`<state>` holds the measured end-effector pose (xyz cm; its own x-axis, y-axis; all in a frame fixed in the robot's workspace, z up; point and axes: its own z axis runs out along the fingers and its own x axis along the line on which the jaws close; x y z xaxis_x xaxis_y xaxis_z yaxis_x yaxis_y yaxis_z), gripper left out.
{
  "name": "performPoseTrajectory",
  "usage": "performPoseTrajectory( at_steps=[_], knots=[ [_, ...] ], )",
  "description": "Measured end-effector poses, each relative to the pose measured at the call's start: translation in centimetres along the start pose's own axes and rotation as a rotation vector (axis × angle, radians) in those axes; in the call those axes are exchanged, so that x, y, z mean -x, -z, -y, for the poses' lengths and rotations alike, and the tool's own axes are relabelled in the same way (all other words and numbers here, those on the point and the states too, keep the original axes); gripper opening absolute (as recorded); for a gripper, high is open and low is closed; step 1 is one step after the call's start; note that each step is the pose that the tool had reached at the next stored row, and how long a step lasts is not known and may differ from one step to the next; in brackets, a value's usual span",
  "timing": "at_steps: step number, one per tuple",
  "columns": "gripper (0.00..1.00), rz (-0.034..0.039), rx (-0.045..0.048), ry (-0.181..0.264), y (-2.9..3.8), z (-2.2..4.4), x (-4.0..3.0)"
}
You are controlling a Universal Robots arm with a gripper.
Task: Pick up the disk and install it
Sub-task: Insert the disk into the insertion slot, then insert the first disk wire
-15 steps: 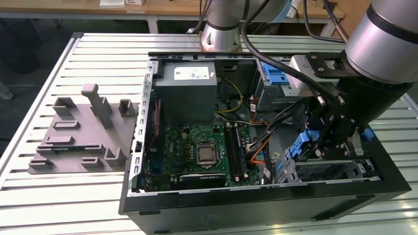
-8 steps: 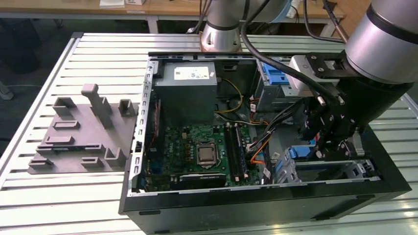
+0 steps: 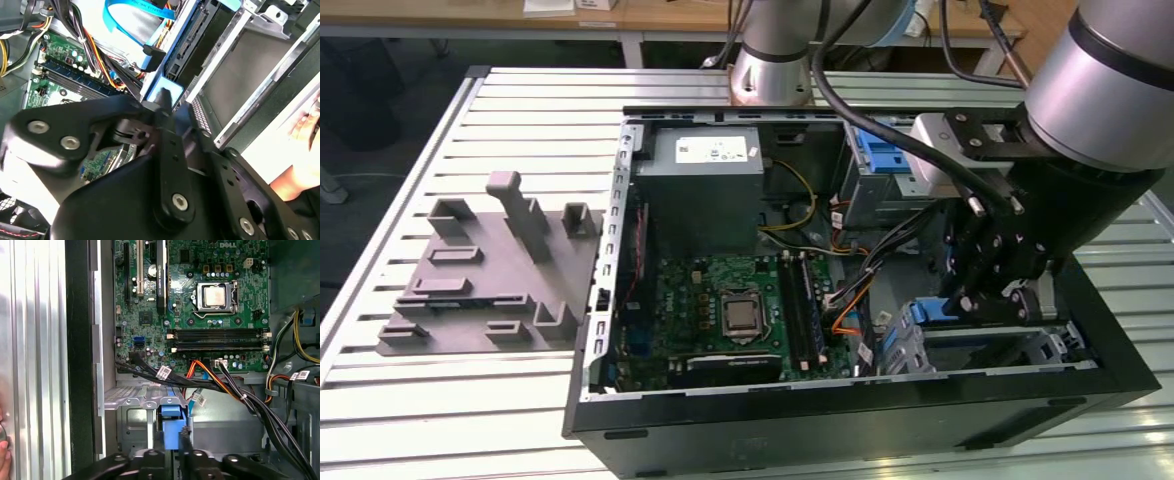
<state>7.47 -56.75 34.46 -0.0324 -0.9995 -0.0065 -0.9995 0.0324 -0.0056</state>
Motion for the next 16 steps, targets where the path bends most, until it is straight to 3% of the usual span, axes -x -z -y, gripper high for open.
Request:
performPoseTrajectory(
  at_steps=[5, 16],
  knots=[
    [0.11, 0.0000, 0.0000, 0.000, -0.01, 0.00, 0.00],
    [0.11, 0.0000, 0.0000, 0.000, -0.09, 0.00, 0.00]
  ],
)
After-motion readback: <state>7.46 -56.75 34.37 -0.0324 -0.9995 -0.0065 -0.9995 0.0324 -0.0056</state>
